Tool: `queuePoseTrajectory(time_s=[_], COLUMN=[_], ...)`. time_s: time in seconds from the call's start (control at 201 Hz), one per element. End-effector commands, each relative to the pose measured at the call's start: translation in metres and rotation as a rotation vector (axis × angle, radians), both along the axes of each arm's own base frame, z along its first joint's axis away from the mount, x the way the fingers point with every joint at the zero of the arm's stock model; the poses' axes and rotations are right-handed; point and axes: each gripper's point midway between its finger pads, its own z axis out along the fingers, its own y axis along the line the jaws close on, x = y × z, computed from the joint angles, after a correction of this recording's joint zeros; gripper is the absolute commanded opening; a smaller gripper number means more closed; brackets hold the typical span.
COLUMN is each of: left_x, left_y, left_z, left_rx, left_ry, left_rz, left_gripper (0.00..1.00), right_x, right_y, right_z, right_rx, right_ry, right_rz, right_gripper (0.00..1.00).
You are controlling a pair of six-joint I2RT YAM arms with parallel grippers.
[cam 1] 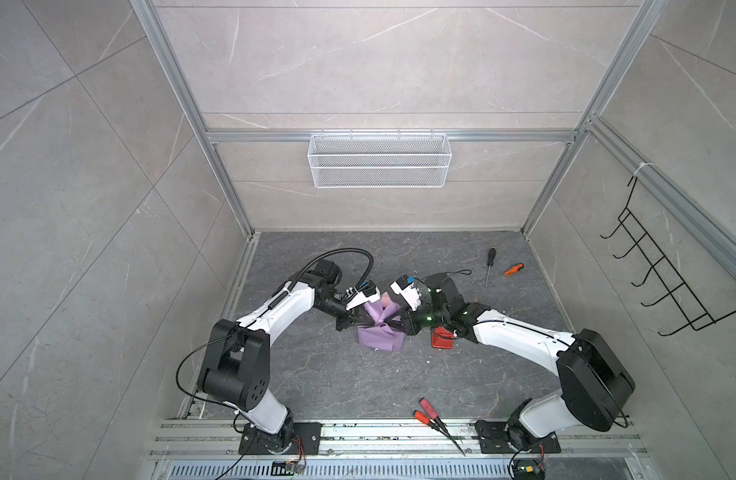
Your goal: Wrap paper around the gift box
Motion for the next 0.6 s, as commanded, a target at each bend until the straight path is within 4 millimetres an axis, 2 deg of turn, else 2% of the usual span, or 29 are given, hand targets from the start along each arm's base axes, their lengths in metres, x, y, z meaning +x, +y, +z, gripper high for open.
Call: queuePoseTrajectory(time_s=[0.0, 0.129, 0.209, 0.309, 0.413, 0.528, 0.593], left_x=[0.001, -0.001, 0.0, 0.0, -0.004, -0.009, -0.007], left_y=[0.003, -0.001, -0.003, -0.005, -0.012, -0.023, -0.03], left_z=[-0.023, -0.018, -0.013, -0.003, 0.021, 0.054, 0.064], left_rx=[0.072, 0.049, 0.038, 0.02, -0.058, -0.171, -0.21], left_ry=[-0.002, 0.006, 0.016, 0.013, 0.034, 0.091, 0.106], left_rz=[0.022, 0.019, 0.026, 0.022, -0.001, -0.029, -0.037], left_gripper=[0.0, 0.0, 0.0, 0.0, 0.0, 0.01, 0.01], right_x=[0.008, 0.016, 0.015, 0.005, -0.004, -0.01, -0.013], right_y=[0.003, 0.007, 0.008, 0.006, -0.005, -0.011, -0.013], right_z=[0.019, 0.023, 0.006, -0.02, -0.052, -0.064, -0.068], right_rx=[0.073, 0.135, 0.117, 0.069, -0.026, -0.058, -0.07], right_ry=[-0.01, -0.006, 0.04, 0.081, 0.121, 0.14, 0.138], right_rz=[-0.064, -0.104, -0.103, -0.092, -0.095, -0.096, -0.086], right_gripper=[0.15, 0.14, 0.14, 0.13, 0.13, 0.12, 0.12])
